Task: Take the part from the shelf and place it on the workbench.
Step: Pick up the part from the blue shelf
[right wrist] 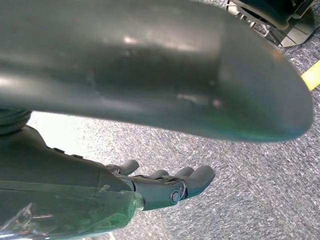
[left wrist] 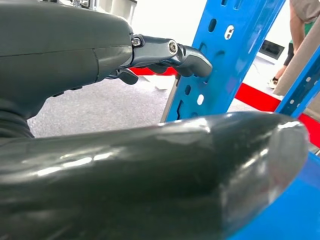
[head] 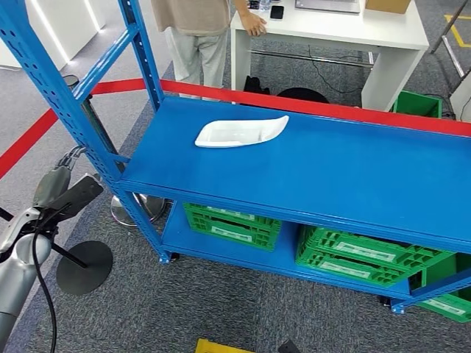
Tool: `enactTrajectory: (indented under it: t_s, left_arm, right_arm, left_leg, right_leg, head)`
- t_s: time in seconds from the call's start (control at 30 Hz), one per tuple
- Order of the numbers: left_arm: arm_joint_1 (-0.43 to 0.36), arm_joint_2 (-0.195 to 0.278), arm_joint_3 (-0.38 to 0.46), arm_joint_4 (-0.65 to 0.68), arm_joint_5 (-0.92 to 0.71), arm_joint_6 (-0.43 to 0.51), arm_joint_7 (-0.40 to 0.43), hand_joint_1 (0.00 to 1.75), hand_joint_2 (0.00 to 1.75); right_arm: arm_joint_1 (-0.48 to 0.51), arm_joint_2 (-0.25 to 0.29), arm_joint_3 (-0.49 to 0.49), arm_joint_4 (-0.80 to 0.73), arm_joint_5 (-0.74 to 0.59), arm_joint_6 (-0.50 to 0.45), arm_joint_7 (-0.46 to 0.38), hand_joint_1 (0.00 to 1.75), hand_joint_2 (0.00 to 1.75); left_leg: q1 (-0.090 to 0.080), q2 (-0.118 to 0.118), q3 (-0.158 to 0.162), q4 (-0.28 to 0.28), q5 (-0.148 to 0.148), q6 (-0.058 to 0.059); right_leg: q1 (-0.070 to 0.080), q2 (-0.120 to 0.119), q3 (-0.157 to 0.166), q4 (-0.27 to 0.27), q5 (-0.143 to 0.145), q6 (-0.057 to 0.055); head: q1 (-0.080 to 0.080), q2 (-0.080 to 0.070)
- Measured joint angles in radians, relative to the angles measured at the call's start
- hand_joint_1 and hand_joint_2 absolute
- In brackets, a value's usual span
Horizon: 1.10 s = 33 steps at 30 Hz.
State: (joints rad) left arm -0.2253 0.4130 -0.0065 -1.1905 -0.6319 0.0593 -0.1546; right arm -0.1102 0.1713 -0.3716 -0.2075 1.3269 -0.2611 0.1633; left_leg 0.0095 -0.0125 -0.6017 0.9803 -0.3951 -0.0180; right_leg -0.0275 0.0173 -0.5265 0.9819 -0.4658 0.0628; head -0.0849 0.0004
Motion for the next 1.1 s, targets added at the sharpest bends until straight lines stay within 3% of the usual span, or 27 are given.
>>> enactTrajectory:
  t_s: [0.27,0.87,1.1]
  left_arm:
    - [0.013,-0.023,-0.002,-0.017,-0.003,0.012,-0.046,0.00,0.00]
    - [0.002,-0.066,-0.028,-0.051,-0.017,0.011,-0.048,0.00,0.00]
    - [-0.056,-0.118,-0.076,-0.046,-0.029,0.004,-0.058,0.00,0.00]
  right_arm:
    - [-0.006,0.000,0.000,0.000,0.005,0.008,-0.001,0.00,0.00]
    - [-0.012,0.000,0.006,0.000,0.016,0.014,0.000,0.00,0.00]
    - [-0.019,0.000,0.010,0.000,0.026,0.029,0.000,0.00,0.00]
  left_leg:
    - [0.000,0.000,0.000,0.000,0.000,0.000]
    - [0.000,0.000,0.000,0.000,0.000,0.000]
    - [0.000,0.000,0.000,0.000,0.000,0.000]
  right_leg:
    - [0.000,0.000,-0.001,0.000,0.000,0.000]
    - [0.000,0.000,-0.005,0.000,0.000,0.000]
    - [0.000,-0.001,-0.005,0.000,0.001,0.001]
  head:
    - [0.000,0.000]
    - [0.000,0.000]
    - [0.000,0.000]
